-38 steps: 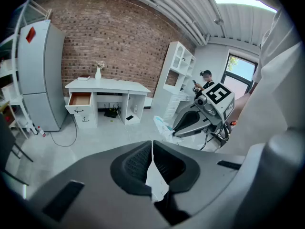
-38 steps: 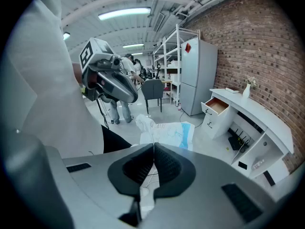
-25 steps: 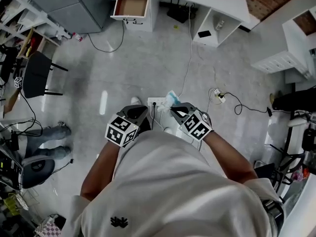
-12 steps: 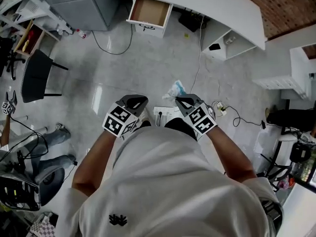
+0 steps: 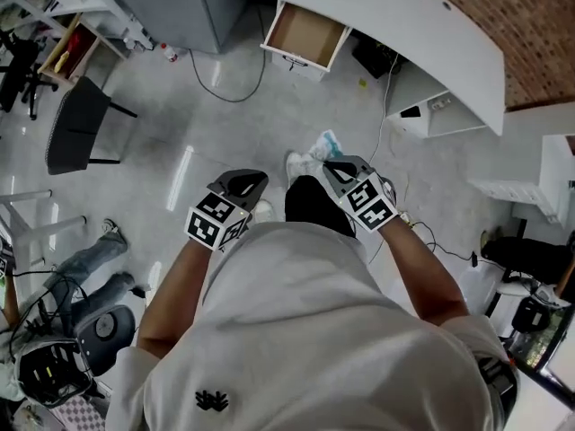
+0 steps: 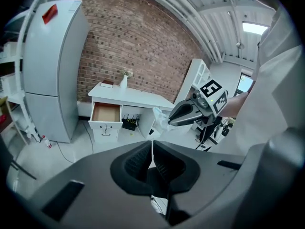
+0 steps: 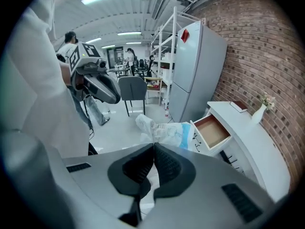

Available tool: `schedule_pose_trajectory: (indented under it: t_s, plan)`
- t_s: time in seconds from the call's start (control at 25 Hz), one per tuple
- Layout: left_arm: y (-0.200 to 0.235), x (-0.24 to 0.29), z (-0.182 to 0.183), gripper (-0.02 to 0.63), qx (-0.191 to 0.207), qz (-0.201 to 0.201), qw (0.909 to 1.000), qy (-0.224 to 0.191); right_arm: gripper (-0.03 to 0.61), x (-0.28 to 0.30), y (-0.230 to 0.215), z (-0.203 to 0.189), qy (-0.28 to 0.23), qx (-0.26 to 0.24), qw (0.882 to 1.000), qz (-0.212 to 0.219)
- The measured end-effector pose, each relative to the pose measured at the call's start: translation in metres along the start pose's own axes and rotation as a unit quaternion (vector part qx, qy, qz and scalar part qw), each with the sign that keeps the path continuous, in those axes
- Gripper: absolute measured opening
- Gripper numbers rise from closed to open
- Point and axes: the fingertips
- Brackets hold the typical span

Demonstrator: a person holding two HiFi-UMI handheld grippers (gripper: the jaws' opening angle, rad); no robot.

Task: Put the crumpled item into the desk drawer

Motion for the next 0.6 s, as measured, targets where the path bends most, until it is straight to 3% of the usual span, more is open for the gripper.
schedule_pose_trajectory:
  t_s: [0.24, 0.6]
  plan:
    - [0.058, 0.057, 0.047, 0.029, -0.022, 0.057, 0.9981, 0.012, 0.029, 0.047, -0.117, 0.005, 0.018, -0.101, 0.994, 0.023]
    - [0.111, 0.162, 0.140, 0.029, -0.042, 0.102, 0.9938, 0.012, 0.029, 0.113, -0.295, 0.012, 0.041, -0.230, 0.971, 0.054]
Point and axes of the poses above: the fingertips, and each gripper's own axes: x forward along the fingers, y to its left, z out of its top, and after that the axes turned 8 degrees about -y, right-handed
